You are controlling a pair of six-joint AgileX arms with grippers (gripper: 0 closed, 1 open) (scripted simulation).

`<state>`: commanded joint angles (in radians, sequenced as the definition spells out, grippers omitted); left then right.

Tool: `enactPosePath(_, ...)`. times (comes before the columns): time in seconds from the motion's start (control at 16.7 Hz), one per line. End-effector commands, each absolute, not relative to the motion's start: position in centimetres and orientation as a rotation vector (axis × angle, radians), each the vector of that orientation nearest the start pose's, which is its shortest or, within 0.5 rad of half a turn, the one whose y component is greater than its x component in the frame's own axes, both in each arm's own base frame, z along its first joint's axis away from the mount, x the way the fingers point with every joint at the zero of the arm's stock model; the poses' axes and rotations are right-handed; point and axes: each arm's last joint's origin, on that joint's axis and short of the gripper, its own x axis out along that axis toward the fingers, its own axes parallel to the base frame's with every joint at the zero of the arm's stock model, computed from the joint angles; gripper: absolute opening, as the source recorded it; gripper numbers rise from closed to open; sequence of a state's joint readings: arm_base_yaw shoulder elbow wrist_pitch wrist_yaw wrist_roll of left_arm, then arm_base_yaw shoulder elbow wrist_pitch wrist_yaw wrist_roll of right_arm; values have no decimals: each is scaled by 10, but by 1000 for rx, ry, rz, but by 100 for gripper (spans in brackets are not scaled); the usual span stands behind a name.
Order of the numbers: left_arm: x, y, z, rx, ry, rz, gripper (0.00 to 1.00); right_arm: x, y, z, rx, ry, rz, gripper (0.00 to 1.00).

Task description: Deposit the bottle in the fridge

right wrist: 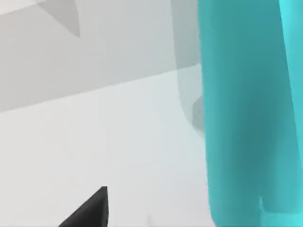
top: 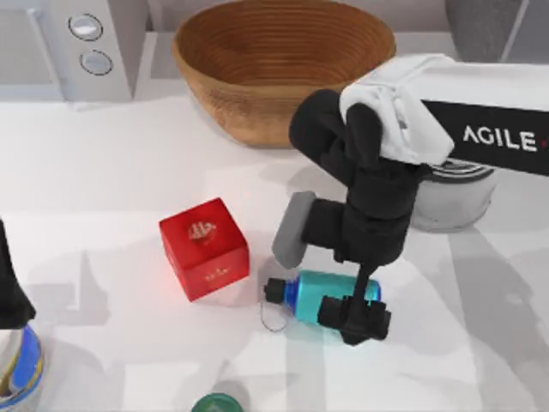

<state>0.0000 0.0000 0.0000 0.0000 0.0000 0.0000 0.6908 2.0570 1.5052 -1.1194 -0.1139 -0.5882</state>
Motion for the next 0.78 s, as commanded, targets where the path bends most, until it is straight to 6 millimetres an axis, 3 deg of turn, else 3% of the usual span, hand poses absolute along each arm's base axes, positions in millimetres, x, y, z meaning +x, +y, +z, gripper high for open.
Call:
enactPosePath(0.3, 106, -1, 160, 0, 0, 0, 100, 300, 284, 168, -1002, 1378, 1151, 100)
enactPosePath(0.78, 106, -1, 160, 0, 0, 0, 100, 301, 286, 167, -1007, 1363, 1151, 100)
